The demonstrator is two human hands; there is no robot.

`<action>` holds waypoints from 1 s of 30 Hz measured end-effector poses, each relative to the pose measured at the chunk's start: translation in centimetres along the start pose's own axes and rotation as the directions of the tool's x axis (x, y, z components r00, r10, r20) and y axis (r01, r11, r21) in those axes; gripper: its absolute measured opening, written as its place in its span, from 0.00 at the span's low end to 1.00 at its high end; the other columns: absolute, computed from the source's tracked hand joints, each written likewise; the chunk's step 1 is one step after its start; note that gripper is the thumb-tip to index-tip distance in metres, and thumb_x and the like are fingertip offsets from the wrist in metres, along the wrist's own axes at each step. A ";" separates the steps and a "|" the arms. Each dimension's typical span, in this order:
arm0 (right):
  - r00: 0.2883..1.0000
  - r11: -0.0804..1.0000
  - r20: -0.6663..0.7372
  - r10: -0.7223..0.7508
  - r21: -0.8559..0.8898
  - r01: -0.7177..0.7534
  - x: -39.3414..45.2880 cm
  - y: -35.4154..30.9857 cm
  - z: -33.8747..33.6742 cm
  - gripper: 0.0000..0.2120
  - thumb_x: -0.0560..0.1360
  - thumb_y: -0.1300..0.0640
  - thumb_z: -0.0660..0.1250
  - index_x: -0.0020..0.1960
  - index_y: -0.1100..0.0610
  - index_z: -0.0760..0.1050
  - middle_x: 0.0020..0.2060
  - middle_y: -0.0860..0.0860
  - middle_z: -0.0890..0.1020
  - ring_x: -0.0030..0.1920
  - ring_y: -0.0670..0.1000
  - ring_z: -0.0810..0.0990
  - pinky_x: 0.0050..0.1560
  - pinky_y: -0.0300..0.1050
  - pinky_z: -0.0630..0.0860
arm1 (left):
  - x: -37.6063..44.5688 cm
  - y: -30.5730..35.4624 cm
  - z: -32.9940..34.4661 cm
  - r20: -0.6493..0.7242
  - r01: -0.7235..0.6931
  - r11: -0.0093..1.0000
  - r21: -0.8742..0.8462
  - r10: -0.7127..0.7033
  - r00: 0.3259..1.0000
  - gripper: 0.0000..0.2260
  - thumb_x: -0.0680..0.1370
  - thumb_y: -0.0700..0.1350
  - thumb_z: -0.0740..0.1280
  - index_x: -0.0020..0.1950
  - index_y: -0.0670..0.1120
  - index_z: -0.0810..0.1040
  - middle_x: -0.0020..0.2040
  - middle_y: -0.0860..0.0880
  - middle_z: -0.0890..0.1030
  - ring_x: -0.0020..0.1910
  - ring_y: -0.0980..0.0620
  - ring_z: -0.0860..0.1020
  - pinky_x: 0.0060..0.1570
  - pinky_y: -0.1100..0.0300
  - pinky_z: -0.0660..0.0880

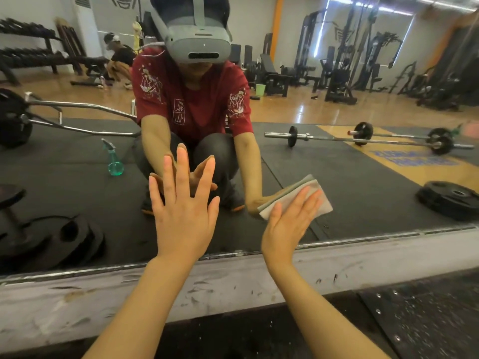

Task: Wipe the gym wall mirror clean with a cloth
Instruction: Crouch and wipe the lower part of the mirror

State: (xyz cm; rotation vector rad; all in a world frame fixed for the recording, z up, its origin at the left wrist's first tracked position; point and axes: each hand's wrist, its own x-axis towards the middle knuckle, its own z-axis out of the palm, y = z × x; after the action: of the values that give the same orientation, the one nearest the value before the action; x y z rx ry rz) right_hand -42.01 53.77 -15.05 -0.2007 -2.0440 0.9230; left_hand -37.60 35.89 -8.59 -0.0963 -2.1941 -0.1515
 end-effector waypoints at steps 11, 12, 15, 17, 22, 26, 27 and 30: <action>0.992 0.990 0.063 0.110 0.087 -0.115 -2.4 2.0 0.5 0.34 0.79 0.38 0.47 0.78 0.45 0.33 0.78 0.49 0.38 0.79 0.54 0.41 0.76 0.62 0.53 | -0.2 -0.3 -0.1 0.002 -0.011 1.000 -0.015 0.011 1.000 0.31 0.79 0.51 0.63 0.81 0.53 0.54 0.80 0.39 0.48 0.79 0.37 0.47 0.73 0.35 0.49; 0.988 0.984 0.060 0.144 0.099 -0.150 -1.9 2.8 0.0 0.34 0.79 0.37 0.47 0.77 0.47 0.34 0.79 0.50 0.39 0.79 0.55 0.42 0.76 0.63 0.55 | -0.2 -0.2 -0.1 0.001 -0.008 1.000 -0.018 0.008 1.000 0.31 0.79 0.51 0.63 0.81 0.53 0.54 0.80 0.38 0.48 0.79 0.37 0.47 0.73 0.36 0.49; 0.986 0.981 0.063 0.154 0.111 -0.160 -1.3 3.4 -0.3 0.33 0.80 0.37 0.45 0.77 0.46 0.33 0.78 0.47 0.36 0.79 0.55 0.41 0.76 0.64 0.56 | -0.1 0.0 0.1 -0.003 0.001 1.000 -0.012 -0.001 1.000 0.31 0.79 0.52 0.62 0.81 0.53 0.54 0.80 0.38 0.48 0.79 0.37 0.47 0.73 0.36 0.49; 0.988 0.984 0.059 0.139 0.104 -0.145 -1.8 2.4 0.0 0.32 0.81 0.39 0.46 0.76 0.42 0.30 0.76 0.43 0.33 0.79 0.55 0.40 0.76 0.63 0.55 | -0.1 0.3 0.1 0.000 0.015 1.000 -0.006 -0.015 1.000 0.32 0.79 0.52 0.63 0.81 0.52 0.54 0.80 0.38 0.48 0.79 0.37 0.46 0.74 0.35 0.49; 0.979 0.996 0.185 -0.085 0.016 0.084 -6.3 0.9 1.6 0.35 0.81 0.45 0.52 0.79 0.44 0.34 0.78 0.47 0.36 0.79 0.52 0.37 0.74 0.59 0.53 | -0.1 0.4 -0.2 0.028 0.035 0.999 -0.008 -0.034 0.999 0.32 0.79 0.52 0.62 0.81 0.52 0.54 0.80 0.39 0.46 0.79 0.37 0.46 0.74 0.36 0.49; 0.975 0.995 0.205 -0.089 -0.029 0.097 -6.9 1.8 2.2 0.36 0.80 0.46 0.54 0.79 0.45 0.36 0.78 0.47 0.37 0.78 0.51 0.36 0.72 0.60 0.55 | -0.2 -0.2 -0.5 0.029 -0.009 1.000 0.004 0.009 1.000 0.32 0.79 0.52 0.62 0.81 0.52 0.55 0.80 0.39 0.48 0.79 0.37 0.47 0.74 0.37 0.52; 0.974 0.994 0.212 -0.085 -0.049 0.097 -7.0 2.4 2.1 0.36 0.79 0.46 0.55 0.79 0.44 0.36 0.78 0.47 0.37 0.78 0.52 0.36 0.72 0.61 0.56 | -0.3 -0.4 -0.5 0.031 -0.019 1.000 0.005 0.019 0.999 0.31 0.79 0.52 0.62 0.81 0.52 0.55 0.80 0.38 0.48 0.79 0.37 0.47 0.74 0.37 0.52; 0.971 0.992 0.229 -0.073 -0.080 0.094 -7.6 3.5 1.8 0.38 0.79 0.46 0.56 0.79 0.44 0.35 0.78 0.47 0.35 0.79 0.56 0.40 0.73 0.60 0.58 | -1.0 -0.9 -0.5 0.038 0.007 1.000 -0.014 -0.006 0.999 0.32 0.79 0.51 0.64 0.81 0.53 0.55 0.80 0.37 0.47 0.79 0.37 0.46 0.75 0.39 0.51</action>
State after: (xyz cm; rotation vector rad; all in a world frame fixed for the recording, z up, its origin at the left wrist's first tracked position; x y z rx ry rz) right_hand -39.38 51.87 -22.97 -0.0590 -2.2878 0.8324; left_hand -36.73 34.96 -9.14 -0.1002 -2.2313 -0.1698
